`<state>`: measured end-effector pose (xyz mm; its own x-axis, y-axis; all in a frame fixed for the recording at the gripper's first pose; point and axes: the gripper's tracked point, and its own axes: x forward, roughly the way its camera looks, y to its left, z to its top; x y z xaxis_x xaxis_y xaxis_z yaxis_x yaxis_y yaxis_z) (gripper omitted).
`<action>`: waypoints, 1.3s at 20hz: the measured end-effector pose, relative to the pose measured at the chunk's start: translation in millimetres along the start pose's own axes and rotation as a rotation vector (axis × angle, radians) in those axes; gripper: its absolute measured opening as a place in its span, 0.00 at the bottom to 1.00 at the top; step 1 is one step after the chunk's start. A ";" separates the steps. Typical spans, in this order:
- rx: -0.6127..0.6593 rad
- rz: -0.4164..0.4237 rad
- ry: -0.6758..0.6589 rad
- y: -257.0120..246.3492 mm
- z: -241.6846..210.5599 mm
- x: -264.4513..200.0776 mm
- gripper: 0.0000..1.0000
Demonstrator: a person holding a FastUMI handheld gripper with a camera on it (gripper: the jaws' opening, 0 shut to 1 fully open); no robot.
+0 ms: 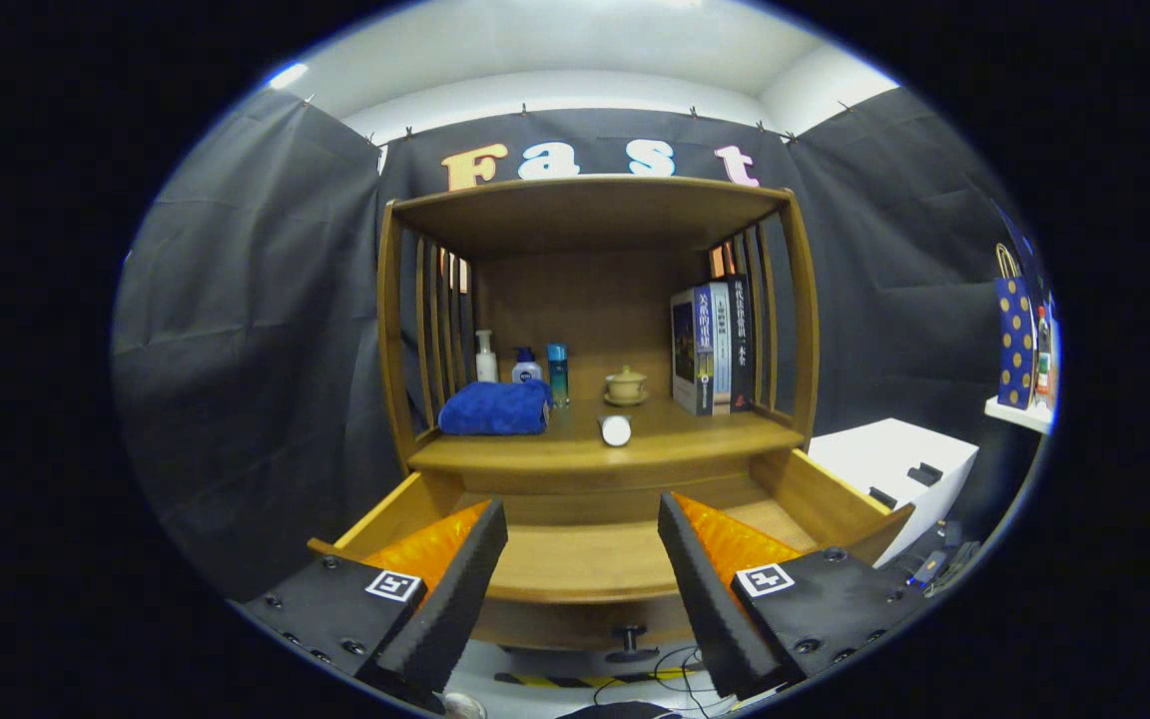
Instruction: Pull open the drawer, take out the items inside it, and place them on the countertop above the cabinet.
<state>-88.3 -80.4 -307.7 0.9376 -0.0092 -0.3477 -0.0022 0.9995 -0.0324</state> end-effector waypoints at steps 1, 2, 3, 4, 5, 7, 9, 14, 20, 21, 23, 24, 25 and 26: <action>0.001 -0.005 0.015 -3.2 -11.8 -1.8 0.99; 0.001 -0.012 0.034 -4.7 -23.1 -3.0 0.99; 0.001 -0.021 0.053 -8.4 -35.5 -4.3 0.99; 0.004 -0.034 0.061 -11.3 -44.1 -7.4 0.99; 0.008 -0.039 0.066 -12.7 -51.2 -8.2 0.99; 0.011 -0.048 0.093 -16.3 -66.0 -6.4 0.99; 0.015 -0.048 0.117 -16.7 -78.1 -4.8 0.99; 0.007 -0.049 0.143 -15.3 -90.7 6.7 0.99; 0.012 -0.036 0.131 -8.5 -93.1 14.4 0.97; 0.016 -0.034 0.129 -8.8 -92.8 14.5 0.97; 0.022 -0.033 0.125 -8.3 -91.4 15.8 0.98; 0.020 -0.033 0.129 -9.3 -90.3 18.2 0.98; 0.019 -0.034 0.132 -10.3 -89.3 20.0 0.98; 0.012 -0.036 0.135 -10.7 -88.6 22.0 0.98</action>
<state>-98.4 -94.1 -398.0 0.8815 -0.0488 -0.4697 0.0361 0.9987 -0.0360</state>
